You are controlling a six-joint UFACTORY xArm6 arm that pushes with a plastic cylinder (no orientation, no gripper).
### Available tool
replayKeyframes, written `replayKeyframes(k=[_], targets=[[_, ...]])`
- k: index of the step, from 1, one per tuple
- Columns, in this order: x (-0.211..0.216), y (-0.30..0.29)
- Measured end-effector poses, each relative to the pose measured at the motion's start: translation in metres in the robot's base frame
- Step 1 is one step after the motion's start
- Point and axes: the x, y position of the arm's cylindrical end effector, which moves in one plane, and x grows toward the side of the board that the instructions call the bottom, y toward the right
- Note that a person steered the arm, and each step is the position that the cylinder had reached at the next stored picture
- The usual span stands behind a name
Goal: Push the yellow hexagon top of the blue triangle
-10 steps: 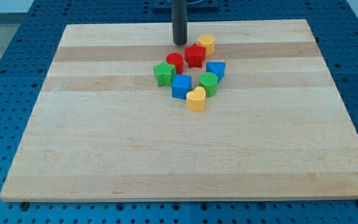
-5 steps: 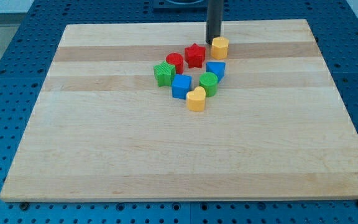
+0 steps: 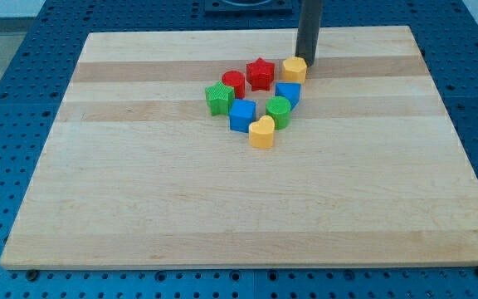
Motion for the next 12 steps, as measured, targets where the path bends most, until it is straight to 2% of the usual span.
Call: replayKeyframes(k=[6, 9, 10, 12], targets=[[0.027, 0.001], [0.029, 0.041], [0.044, 0.041], [0.045, 0.034]])
